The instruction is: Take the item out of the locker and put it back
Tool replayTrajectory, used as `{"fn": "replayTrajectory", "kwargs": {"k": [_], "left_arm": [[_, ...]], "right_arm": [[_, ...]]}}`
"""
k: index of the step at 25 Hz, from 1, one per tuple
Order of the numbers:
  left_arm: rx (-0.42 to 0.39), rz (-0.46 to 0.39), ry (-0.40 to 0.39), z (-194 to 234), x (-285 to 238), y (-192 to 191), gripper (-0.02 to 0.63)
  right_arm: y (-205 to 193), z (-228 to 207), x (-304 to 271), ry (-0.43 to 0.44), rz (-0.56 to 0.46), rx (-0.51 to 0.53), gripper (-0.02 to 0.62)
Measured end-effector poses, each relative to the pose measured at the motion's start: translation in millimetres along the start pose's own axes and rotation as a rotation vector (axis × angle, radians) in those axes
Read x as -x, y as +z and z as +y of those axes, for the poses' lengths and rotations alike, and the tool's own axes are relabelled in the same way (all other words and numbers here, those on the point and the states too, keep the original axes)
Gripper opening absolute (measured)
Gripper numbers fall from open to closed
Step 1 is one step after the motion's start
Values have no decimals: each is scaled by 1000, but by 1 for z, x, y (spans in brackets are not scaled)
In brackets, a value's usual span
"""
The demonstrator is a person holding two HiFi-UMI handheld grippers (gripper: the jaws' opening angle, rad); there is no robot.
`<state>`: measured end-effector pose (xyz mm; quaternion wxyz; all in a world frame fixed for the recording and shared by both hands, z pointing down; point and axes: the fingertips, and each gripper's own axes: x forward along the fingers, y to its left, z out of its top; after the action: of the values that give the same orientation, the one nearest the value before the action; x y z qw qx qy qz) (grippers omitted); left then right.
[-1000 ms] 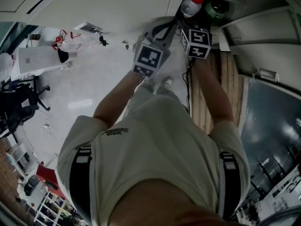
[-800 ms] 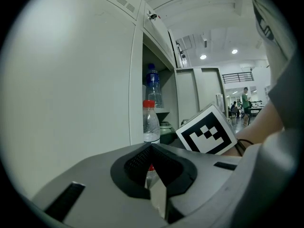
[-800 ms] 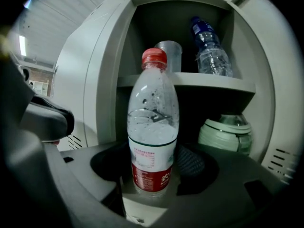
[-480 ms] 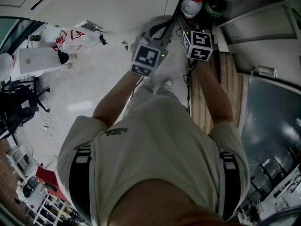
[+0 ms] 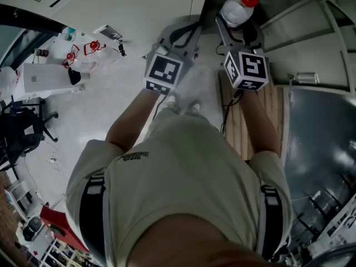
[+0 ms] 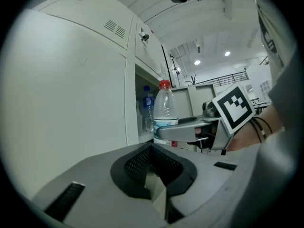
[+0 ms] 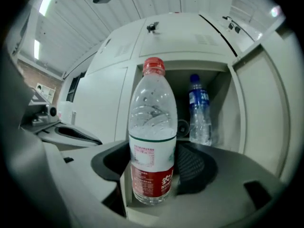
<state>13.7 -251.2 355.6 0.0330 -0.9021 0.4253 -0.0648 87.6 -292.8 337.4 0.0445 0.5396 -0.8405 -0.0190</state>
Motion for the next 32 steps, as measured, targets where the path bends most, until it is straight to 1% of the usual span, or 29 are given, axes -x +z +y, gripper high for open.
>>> {"fn": "replayTrajectory", "kwargs": {"k": [6, 9, 12, 16, 18, 22, 26, 32], "left_arm": [[-22, -62, -14, 1, 18, 45, 12], [-27, -91, -27, 1, 28, 64, 12], [-23, -108, -42, 0, 36, 74, 12], [-68, -122, -50, -2, 45, 80, 12], [-75, -124, -62, -5, 49, 81, 12], [-68, -107, -78, -9, 54, 75, 12], [-54, -121, -115, -21, 59, 70, 12], [-21, -120, -117, -29, 63, 64, 12]], "right_arm": [[55, 6, 41, 20, -91, 27, 299], [72, 12, 60, 31, -109, 8, 299], [83, 18, 78, 44, -129, 1, 299], [88, 27, 96, 62, -127, -12, 299], [87, 31, 104, 69, -119, -14, 299], [83, 37, 114, 70, -111, -3, 299], [74, 42, 125, 73, -94, -48, 299], [62, 50, 133, 76, -81, -103, 299]]}}
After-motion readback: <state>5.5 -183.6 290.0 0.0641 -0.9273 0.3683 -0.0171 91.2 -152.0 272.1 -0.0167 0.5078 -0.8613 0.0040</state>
